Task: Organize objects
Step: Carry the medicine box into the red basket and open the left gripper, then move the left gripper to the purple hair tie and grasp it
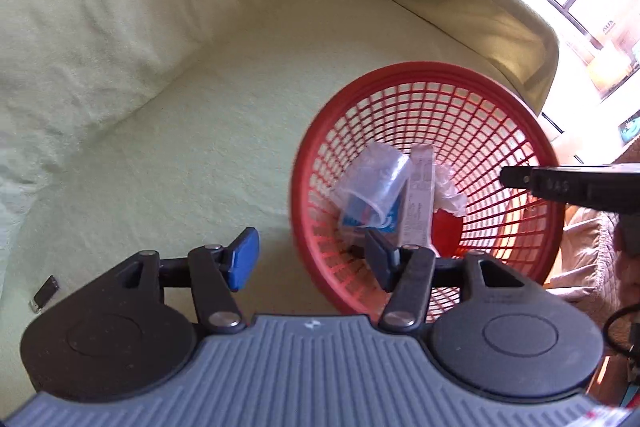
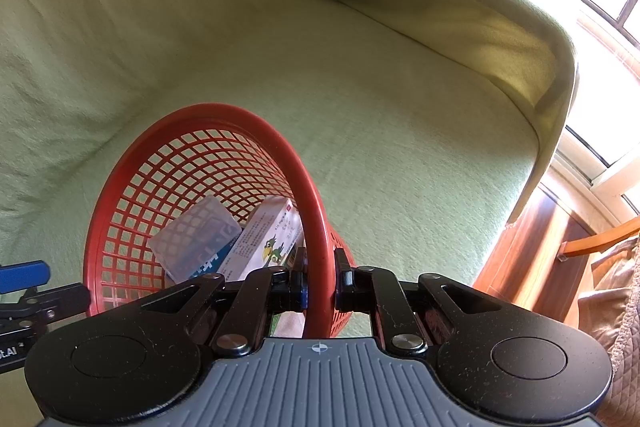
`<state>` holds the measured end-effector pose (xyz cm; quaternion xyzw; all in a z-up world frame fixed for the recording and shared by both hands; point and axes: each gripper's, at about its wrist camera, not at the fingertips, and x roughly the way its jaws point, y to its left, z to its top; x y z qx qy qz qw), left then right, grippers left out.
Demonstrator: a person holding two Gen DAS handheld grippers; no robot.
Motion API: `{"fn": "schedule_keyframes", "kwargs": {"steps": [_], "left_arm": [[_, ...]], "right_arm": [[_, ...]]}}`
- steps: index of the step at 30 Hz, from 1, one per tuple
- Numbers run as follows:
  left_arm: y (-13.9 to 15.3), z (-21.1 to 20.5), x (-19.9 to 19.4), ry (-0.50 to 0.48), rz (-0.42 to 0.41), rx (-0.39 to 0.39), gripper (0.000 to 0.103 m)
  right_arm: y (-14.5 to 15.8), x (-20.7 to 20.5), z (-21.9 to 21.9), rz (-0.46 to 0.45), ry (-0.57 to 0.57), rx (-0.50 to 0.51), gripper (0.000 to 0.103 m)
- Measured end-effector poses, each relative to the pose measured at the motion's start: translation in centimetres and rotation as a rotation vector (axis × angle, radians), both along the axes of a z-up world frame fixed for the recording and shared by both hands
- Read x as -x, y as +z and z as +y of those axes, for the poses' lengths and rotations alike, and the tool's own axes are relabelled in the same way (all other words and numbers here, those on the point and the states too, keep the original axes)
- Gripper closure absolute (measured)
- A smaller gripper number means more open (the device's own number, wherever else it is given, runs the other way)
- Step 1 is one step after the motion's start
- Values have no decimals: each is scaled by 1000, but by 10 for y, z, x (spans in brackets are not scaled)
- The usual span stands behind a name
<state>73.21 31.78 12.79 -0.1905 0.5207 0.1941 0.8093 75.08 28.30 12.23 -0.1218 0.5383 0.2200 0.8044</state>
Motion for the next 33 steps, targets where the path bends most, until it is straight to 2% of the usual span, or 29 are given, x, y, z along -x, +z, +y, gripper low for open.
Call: {"fn": "schedule_keyframes", "kwargs": {"steps": [4, 8, 11, 17, 23, 33], "left_arm": [[-15, 27, 47, 109, 42, -22, 48], [-36, 50, 100, 204, 121, -65, 48], [-51, 64, 139, 251, 180, -117, 48], [-71, 85, 200, 303, 247, -168, 48], [-90, 98, 229, 309, 268, -193, 48], [-121, 119, 242, 253, 285, -196, 44]], "right_arm": [[-1, 0, 0, -2, 0, 0, 95], [-1, 1, -3, -3, 2, 3, 95], [-1, 2, -4, -1, -2, 7, 95], [1, 4, -4, 1, -5, 18, 95], [2, 6, 2, -7, -5, 32, 95], [0, 7, 6, -18, -14, 44, 95]]}}
